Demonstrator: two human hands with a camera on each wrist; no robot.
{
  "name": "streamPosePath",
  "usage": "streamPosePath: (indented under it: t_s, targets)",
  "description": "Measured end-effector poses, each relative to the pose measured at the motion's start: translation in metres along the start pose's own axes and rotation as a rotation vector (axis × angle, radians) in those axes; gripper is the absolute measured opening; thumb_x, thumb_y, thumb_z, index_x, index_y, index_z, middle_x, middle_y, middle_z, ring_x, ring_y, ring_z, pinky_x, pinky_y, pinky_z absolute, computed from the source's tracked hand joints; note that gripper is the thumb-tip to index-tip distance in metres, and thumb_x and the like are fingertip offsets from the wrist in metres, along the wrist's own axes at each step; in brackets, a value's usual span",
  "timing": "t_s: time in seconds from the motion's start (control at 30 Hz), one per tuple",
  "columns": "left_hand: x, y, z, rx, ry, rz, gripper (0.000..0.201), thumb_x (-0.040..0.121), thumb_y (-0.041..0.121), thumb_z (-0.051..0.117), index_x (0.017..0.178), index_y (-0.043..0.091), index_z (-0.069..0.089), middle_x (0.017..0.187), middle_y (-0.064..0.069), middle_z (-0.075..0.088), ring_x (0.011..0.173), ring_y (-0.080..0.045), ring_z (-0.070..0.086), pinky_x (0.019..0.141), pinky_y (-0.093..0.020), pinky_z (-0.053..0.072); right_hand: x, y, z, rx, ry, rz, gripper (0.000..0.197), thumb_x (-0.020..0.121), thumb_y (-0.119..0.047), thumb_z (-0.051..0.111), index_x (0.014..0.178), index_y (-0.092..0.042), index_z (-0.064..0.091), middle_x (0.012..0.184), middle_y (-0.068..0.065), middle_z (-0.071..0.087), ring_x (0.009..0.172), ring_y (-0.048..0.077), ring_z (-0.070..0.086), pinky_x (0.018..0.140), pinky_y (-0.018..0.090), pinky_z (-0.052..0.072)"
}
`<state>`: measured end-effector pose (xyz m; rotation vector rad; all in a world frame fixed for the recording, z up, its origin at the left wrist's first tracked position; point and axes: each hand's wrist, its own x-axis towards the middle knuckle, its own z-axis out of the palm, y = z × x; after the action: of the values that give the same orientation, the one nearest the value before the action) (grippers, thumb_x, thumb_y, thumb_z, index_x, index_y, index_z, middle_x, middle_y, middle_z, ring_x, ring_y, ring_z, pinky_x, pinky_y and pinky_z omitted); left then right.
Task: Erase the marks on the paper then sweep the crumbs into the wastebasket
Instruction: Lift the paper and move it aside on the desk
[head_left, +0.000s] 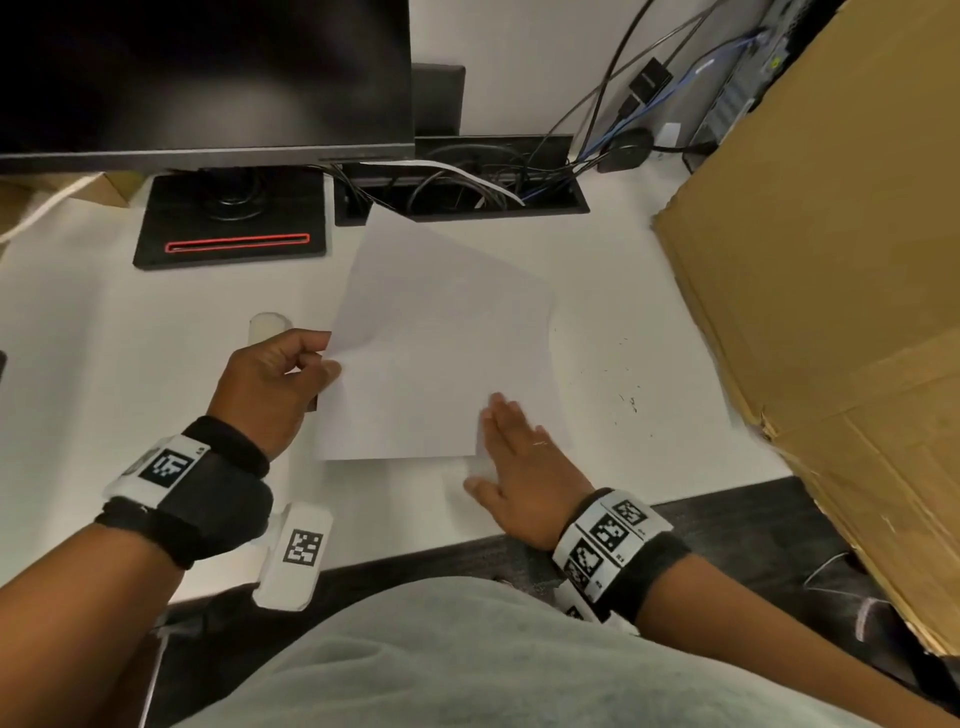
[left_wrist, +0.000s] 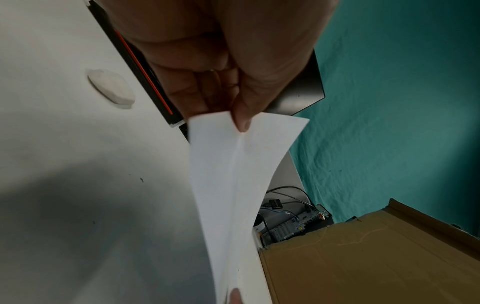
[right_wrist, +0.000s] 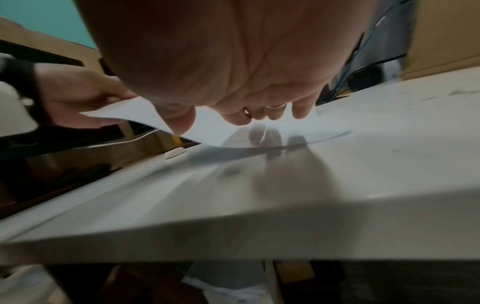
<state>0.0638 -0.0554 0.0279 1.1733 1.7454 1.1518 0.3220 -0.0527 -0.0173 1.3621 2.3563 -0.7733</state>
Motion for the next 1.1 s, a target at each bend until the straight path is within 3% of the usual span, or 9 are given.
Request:
streamPosePath:
  t_s: [0.1, 0.23, 0.33, 0.43, 0.53, 0.67, 0.87, 0.97, 1.1]
  targets:
    - [0.001, -0.003, -0.001, -0.006, 0.012, 0.0, 0.029, 0.088, 0.007, 0.061, 0.085, 0.035, 0.061, 0.068, 0.014, 0.056, 0.07, -0.01, 0.055, 0.066, -0.023, 0.046, -0.006, 0.018, 0.006, -0.047, -0.042, 0.087, 0.078, 0.1, -0.05, 0.028, 0.153, -0.009, -0.013, 0.158, 0.007, -0.027, 0.148, 0.02, -0.018, 0.119, 0.036, -0.004]
    - [0.001, -0.008, -0.002, -0.011, 0.043, -0.038, 0.019, 0.088, 0.008, 0.062, 0.102, 0.021, 0.061, 0.076, 0.004, 0.052, 0.07, -0.012, 0.054, 0.068, -0.025, 0.048, -0.018, 0.044, -0.003, -0.057, 0.01, 0.322, 0.08, 0.1, -0.053, 0.024, 0.153, -0.005, -0.011, 0.158, 0.014, -0.024, 0.149, 0.026, -0.015, 0.121, 0.04, 0.0]
    - [0.002, -0.008, 0.001, -0.021, 0.041, -0.054, 0.018, 0.088, 0.006, 0.062, 0.102, 0.019, 0.061, 0.074, 0.004, 0.051, 0.069, -0.01, 0.054, 0.067, -0.023, 0.048, -0.013, 0.022, -0.006, -0.027, 0.074, 0.158, 0.081, 0.099, -0.052, 0.029, 0.152, -0.009, -0.015, 0.157, 0.01, -0.028, 0.147, 0.023, -0.019, 0.118, 0.037, -0.006]
    - [0.005, -0.009, 0.002, -0.024, 0.03, -0.054, 0.018, 0.088, 0.007, 0.061, 0.102, 0.019, 0.062, 0.074, 0.005, 0.051, 0.069, -0.011, 0.054, 0.066, -0.023, 0.047, -0.006, 0.004, 0.006, -0.042, 0.037, -0.023, 0.08, 0.099, -0.052, 0.03, 0.153, -0.013, -0.015, 0.157, 0.006, -0.029, 0.146, 0.021, -0.021, 0.115, 0.034, -0.009]
    - [0.005, -0.008, 0.0, -0.006, 0.022, -0.043, 0.018, 0.089, 0.008, 0.061, 0.104, 0.018, 0.063, 0.075, 0.004, 0.051, 0.071, -0.01, 0.054, 0.065, -0.021, 0.045, -0.012, 0.023, 0.014, -0.083, -0.014, 0.111, 0.081, 0.099, -0.055, 0.028, 0.153, -0.01, -0.012, 0.158, 0.008, -0.027, 0.148, 0.023, -0.018, 0.119, 0.037, -0.004]
    - [0.005, -0.009, -0.002, -0.003, 0.041, -0.049, 0.02, 0.088, 0.009, 0.062, 0.106, 0.018, 0.063, 0.078, 0.004, 0.052, 0.073, -0.012, 0.055, 0.068, -0.024, 0.048, -0.022, 0.043, 0.004, -0.069, 0.06, 0.371, 0.085, 0.097, -0.058, 0.026, 0.153, -0.004, -0.008, 0.159, 0.017, -0.021, 0.149, 0.03, -0.012, 0.122, 0.044, 0.003]
    - [0.006, -0.007, 0.0, -0.057, 0.04, -0.038, 0.018, 0.089, 0.006, 0.061, 0.1, 0.02, 0.061, 0.075, 0.006, 0.051, 0.071, -0.009, 0.054, 0.066, -0.023, 0.046, -0.011, 0.015, 0.008, -0.034, 0.051, 0.07, 0.081, 0.099, -0.054, 0.031, 0.153, -0.016, -0.014, 0.158, 0.003, -0.028, 0.147, 0.02, -0.021, 0.119, 0.04, -0.004]
    - [0.006, -0.007, -0.004, -0.06, 0.042, -0.031, 0.018, 0.089, 0.007, 0.061, 0.097, 0.023, 0.061, 0.075, 0.006, 0.051, 0.069, -0.011, 0.053, 0.065, -0.023, 0.046, -0.016, 0.033, 0.011, -0.077, 0.012, 0.206, 0.081, 0.098, -0.056, 0.028, 0.154, -0.012, -0.01, 0.159, 0.007, -0.026, 0.148, 0.023, -0.017, 0.122, 0.042, 0.001]
    - [0.007, -0.008, -0.008, -0.106, 0.064, -0.055, 0.02, 0.088, 0.007, 0.061, 0.094, 0.025, 0.061, 0.076, 0.004, 0.052, 0.071, -0.011, 0.054, 0.064, -0.024, 0.045, -0.022, 0.052, 0.005, -0.098, 0.13, 0.362, 0.083, 0.097, -0.059, 0.025, 0.154, -0.008, -0.009, 0.159, 0.013, -0.023, 0.149, 0.028, -0.014, 0.121, 0.045, 0.002]
